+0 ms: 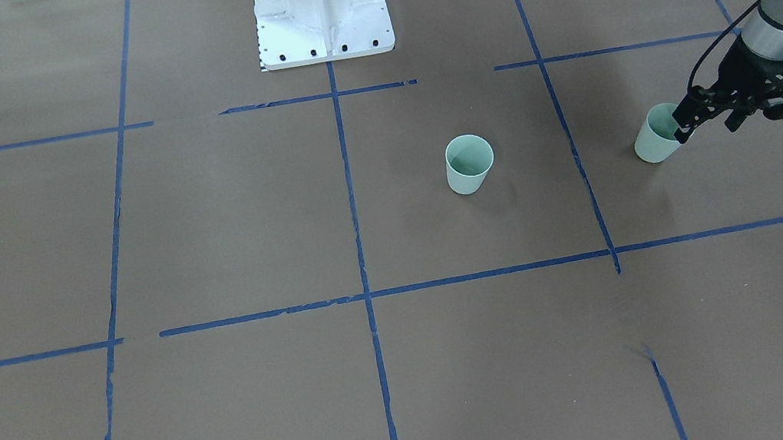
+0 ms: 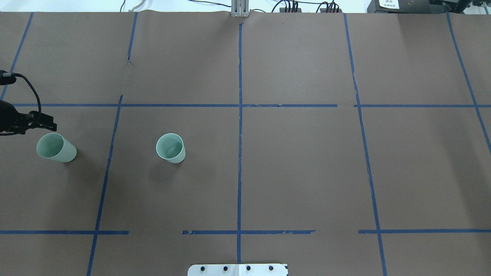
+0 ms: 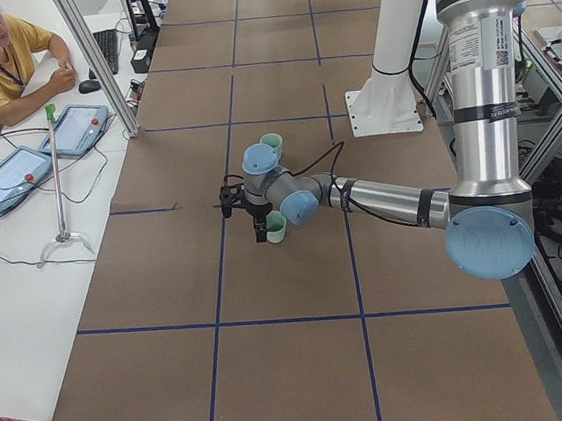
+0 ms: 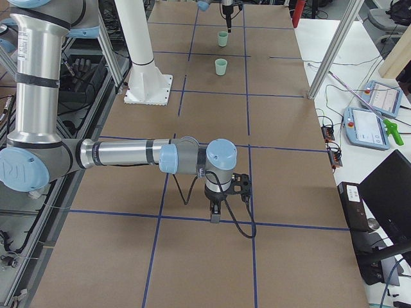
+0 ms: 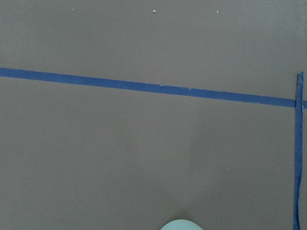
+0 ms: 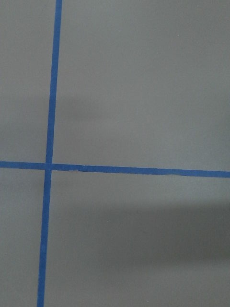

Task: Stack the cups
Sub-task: 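Lower the left gripper onto the rim of the outer green cup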

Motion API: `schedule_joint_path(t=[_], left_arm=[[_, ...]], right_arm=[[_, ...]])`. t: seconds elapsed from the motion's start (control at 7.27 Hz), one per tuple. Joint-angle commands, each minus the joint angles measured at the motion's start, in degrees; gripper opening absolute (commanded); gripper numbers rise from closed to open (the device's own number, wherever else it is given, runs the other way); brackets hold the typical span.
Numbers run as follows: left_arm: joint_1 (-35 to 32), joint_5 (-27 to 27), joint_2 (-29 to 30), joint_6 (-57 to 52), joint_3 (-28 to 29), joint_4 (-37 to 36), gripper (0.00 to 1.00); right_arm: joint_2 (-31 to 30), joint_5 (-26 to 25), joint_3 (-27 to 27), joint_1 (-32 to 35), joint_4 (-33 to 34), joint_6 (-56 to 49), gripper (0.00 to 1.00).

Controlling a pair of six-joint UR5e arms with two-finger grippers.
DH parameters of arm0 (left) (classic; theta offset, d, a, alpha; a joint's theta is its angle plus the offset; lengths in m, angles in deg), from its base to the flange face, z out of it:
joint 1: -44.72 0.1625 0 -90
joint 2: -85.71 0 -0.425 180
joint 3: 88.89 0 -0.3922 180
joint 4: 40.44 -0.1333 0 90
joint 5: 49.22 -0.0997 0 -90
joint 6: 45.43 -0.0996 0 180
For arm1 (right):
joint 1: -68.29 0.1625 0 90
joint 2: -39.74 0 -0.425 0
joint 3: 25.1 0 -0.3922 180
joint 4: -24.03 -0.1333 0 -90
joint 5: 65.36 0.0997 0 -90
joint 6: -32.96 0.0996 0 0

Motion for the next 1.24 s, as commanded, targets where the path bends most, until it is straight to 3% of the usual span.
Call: schedule_joint_path(t=[0.0,0.55,0.69,0.83,1.1], left_arm=[[0.4,-0.2,-1.5,-0.1,0.1,1.5,1.00],[2.8,-0.1,-2.9,0.4,0.7,1.5,0.99],[2.9,0.7,-2.9,0.3,0.7,1.6,0.65],[2.9,3.2,-2.9,0.1,0.4,1.0,0.05],[2.9,6.1,-2.3,0.4,-0.1,1.0,0.00]], right_arm=[[0.0,0.0,0.0,0.1,0.0,0.0,1.00],[0.0,0.0,0.0,0.1,0.0,0.0,1.00],[-0.1,0.0,0.0,0.0,0.0,0.0,1.00],[0.0,0.0,0.0,0.1,0.0,0.0,1.00],[0.0,0.0,0.0,0.1,0.0,0.0,1.00]])
